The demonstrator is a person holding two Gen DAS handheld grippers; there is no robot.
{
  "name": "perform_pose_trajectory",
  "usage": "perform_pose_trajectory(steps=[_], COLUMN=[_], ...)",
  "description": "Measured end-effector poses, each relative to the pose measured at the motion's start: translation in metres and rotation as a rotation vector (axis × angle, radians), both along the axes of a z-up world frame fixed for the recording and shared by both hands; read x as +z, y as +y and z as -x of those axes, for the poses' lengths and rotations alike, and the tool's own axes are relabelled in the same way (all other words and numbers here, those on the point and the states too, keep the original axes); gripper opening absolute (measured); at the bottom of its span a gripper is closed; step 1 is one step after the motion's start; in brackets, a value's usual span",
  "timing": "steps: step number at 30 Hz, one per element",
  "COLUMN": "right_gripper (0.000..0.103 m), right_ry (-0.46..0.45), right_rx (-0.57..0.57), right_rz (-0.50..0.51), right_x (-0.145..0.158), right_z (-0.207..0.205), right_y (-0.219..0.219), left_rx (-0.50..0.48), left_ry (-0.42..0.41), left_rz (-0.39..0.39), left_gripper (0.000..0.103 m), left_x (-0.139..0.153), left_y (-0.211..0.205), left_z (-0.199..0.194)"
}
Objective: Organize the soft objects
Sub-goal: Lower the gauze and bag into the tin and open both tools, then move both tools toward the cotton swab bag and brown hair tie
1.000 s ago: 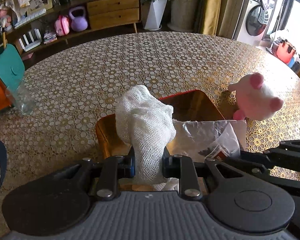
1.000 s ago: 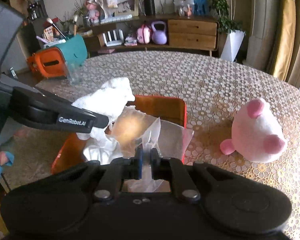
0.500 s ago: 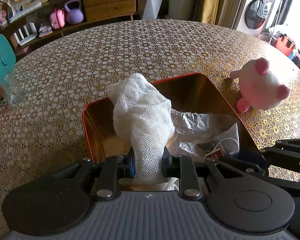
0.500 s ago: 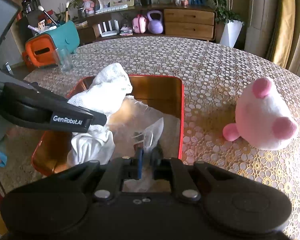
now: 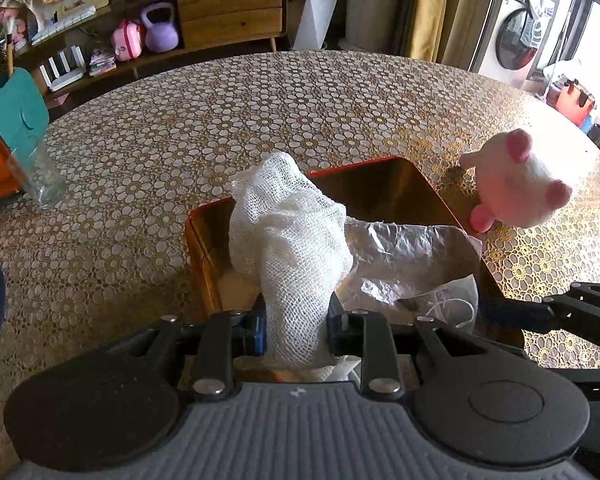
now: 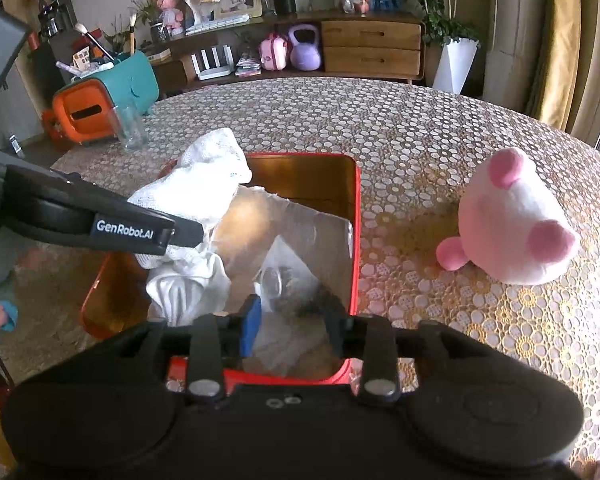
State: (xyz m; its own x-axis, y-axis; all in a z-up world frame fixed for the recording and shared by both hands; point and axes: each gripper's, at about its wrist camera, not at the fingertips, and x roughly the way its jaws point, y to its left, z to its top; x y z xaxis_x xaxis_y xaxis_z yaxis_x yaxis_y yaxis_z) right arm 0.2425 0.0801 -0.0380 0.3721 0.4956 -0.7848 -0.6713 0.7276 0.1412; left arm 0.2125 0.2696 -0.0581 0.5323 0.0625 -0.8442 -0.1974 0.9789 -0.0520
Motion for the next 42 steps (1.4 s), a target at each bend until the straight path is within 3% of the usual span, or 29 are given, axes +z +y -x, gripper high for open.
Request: perform_pose_trajectory(steps=[3,4,5,6,19,31,33,38,42], right_gripper=[0.04,0.041,0.042,0.043,0.056,0.07,0.072,0.08,0.085], right_ry=[0.002,0.0,-0.004,-0.008,-0.042,-0.087,-0.096,-0.116,-0.123], right_rx=[-0.003,-0.005,-0.007,-0.006,-0.013,-0.077,-0.097,-0.147,-0.183], right_rz=[-0.019,-0.024,-0.028,-0.032,-0.132,-0.185,-0.187,-0.188,-0.195], right_x=[0.006,0.008,0.01,0.013,0.058,0.092,0.095,0.1,0.103], right_z=[0.003,0.004,0.006,0.008,0.037,0.064,0.068,0.075,0.079], right_y=[-0.006,-0.007,-0.008,-0.01,-0.053,-0.121,-0.135,-0.175,-0.207], left_rx=[0.011,0.011,0.009,0.004,-0.063,-0.156,-0.177,-0.231,-0.276], left_ry=[-0.006,-0.011,-0.019,-0.029,-0.121,-0.186,-0.194,-0.203,-0.209], left_rz=[0.007,0.006,0.005,0.002,0.016,0.053,0.057,0.069,0.088], left_gripper=[0.036,0.043,0.059,0.065,0.065,0.066,0.074,0.075,0.083], left_x=[0.004,0.006,0.008,0.011,0.056,0.085,0.087,0.088,0.086], left_y=[0.0,-0.001,-0.002,-0.004,-0.039,-0.104,-0.117,-0.152,-0.182], left_z=[0.005,0.007,0.009,0.012,0.048,0.075,0.077,0.081,0.083])
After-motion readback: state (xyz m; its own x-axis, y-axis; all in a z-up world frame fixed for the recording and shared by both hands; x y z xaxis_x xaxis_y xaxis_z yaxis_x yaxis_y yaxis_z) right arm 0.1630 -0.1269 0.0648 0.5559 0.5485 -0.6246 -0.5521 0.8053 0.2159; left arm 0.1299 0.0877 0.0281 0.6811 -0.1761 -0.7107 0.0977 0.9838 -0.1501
